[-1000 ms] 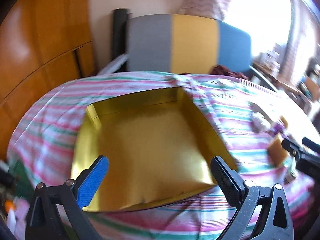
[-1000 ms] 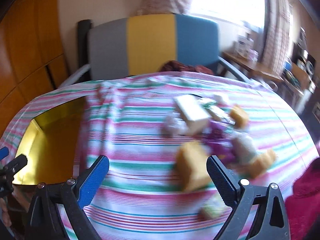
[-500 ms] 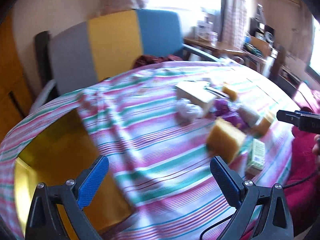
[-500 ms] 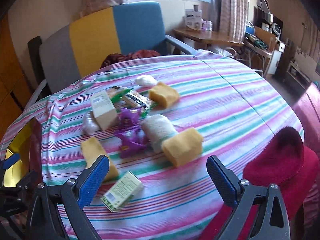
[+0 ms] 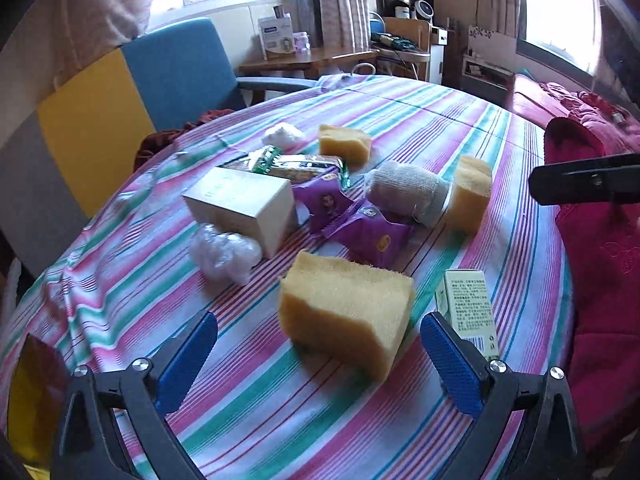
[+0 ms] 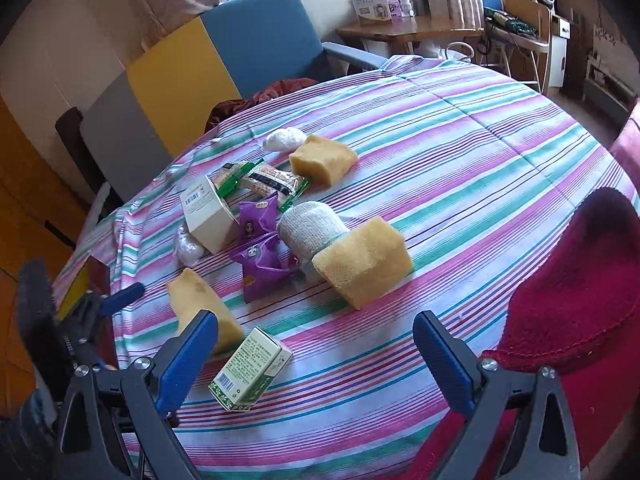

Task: Organize objects
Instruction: 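Grasp a yellow sponge with the left tool while the right grasps the green-white box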

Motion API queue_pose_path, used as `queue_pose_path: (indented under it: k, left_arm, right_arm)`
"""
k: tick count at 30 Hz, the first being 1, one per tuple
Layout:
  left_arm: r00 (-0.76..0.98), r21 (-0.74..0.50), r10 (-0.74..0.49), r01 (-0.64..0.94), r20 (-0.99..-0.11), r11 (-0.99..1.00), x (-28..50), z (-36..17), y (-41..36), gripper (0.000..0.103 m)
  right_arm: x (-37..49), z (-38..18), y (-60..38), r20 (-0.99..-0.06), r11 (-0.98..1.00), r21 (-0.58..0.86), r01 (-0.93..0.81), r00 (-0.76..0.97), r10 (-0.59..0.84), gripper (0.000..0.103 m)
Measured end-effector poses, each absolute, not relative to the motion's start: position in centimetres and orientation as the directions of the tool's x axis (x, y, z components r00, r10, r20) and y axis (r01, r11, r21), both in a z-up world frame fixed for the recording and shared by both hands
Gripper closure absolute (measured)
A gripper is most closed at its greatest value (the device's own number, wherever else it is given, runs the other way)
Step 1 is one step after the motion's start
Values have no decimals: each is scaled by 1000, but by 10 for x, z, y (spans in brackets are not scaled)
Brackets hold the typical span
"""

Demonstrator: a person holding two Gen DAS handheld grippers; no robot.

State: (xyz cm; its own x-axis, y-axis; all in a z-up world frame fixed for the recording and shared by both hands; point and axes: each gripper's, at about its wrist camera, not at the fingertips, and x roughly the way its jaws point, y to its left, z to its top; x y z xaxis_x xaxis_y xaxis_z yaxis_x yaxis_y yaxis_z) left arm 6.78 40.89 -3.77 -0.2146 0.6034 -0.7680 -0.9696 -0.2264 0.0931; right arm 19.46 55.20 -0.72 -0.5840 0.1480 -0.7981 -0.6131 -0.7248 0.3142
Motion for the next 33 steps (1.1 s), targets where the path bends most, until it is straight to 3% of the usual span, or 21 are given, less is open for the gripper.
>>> queue_pose_path:
  k: [2, 4, 5, 8, 15, 23, 33]
  left_arm:
    - [-188, 78, 601, -976, -777, -205, 66, -45, 416, 1]
    - [-168, 64, 588, -979, -791, -194, 64, -54, 423, 15]
    - [-133, 31, 578, -983, -805, -183, 62, -57, 425, 29]
    - [-98, -34, 598, -978, -796, -206, 58, -55, 419, 32]
    - [-128, -80, 629, -953, -767, -292, 54, -38, 380, 33]
    - [-151, -138, 637, -914, -756, -381, 47, -30, 329, 32]
    - [-184, -180, 674, -883, -716, -433, 45, -8, 280, 31]
  right_arm:
    - [195, -9, 554, -796, -720, 333, -609, -590, 132, 3]
    - [194, -10, 554, -797, -720, 343, -603, -593, 116, 3]
    - [193, -10, 554, -797, -722, 346, -599, -593, 111, 3]
    - [190, -10, 551, -801, -742, 343, -577, -592, 91, 3]
    - [164, -6, 521, -844, -890, 259, -375, -536, -20, 3]
    - [128, -27, 470, -942, -994, 94, -55, -329, -71, 3]
    - [96, -61, 461, -984, -1000, -1, 8, -177, -1, 3]
